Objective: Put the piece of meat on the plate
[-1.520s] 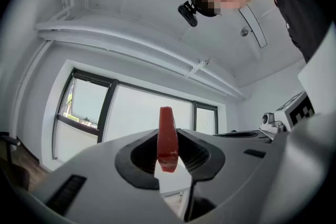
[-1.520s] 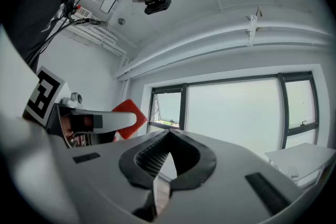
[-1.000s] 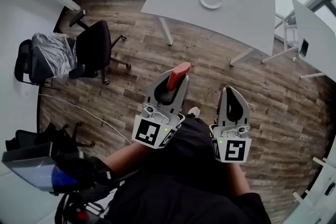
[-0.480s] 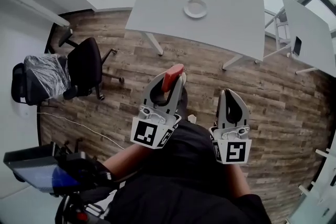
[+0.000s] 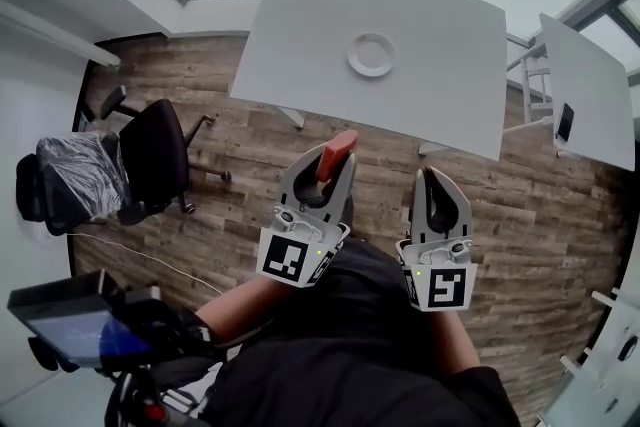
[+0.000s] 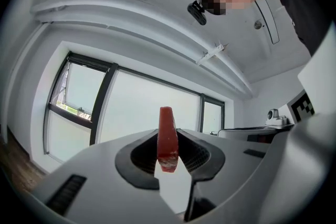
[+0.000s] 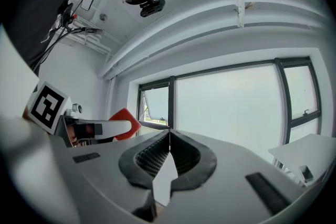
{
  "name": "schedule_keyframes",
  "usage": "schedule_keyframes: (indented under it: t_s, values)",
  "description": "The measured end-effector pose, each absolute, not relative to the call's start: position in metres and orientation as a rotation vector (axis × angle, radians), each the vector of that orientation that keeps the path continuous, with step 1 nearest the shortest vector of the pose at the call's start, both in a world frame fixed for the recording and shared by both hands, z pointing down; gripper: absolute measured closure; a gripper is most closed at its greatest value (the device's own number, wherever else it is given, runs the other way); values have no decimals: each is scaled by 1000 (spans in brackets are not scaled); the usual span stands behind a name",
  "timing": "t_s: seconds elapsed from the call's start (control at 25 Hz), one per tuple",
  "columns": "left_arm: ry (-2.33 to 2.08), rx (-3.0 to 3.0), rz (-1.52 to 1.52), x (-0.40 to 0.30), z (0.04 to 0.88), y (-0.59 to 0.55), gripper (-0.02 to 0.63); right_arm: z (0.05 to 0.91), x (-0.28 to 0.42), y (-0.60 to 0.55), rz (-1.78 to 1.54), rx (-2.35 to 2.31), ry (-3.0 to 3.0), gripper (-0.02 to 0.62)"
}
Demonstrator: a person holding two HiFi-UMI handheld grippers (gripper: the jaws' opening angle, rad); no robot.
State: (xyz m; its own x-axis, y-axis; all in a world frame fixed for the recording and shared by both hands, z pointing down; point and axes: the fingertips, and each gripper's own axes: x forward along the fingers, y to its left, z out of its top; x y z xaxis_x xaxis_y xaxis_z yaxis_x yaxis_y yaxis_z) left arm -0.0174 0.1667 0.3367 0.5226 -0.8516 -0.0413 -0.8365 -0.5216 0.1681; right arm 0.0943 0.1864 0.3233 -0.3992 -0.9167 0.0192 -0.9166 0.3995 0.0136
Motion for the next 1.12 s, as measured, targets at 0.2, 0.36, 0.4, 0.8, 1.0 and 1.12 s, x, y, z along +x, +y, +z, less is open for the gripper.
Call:
schedule_keyframes:
  t_s: [0.2, 0.36, 0.4, 0.8, 1.0, 1.12]
  values:
    - [-1468, 2621, -192, -37, 332, 105, 511, 324, 73, 124, 50, 1691, -2578, 589]
    - [-1475, 2593, -206, -67, 339, 53, 511, 327, 43, 68, 23, 1666, -2559, 589]
    - [-1462, 2598, -201, -69, 340, 48, 511, 326, 40, 61, 16, 1671, -2561, 589]
    - [-1421, 2613, -178, -82, 344, 17, 511, 321, 28, 19, 6, 1724, -2556, 589]
    - [-1443, 2572, -175, -100, 352, 2, 511, 326, 15, 3, 18, 1698, -2544, 589]
    - [-1457, 2548, -161, -103, 359, -2, 511, 330, 14, -2, 25, 1683, -2548, 589]
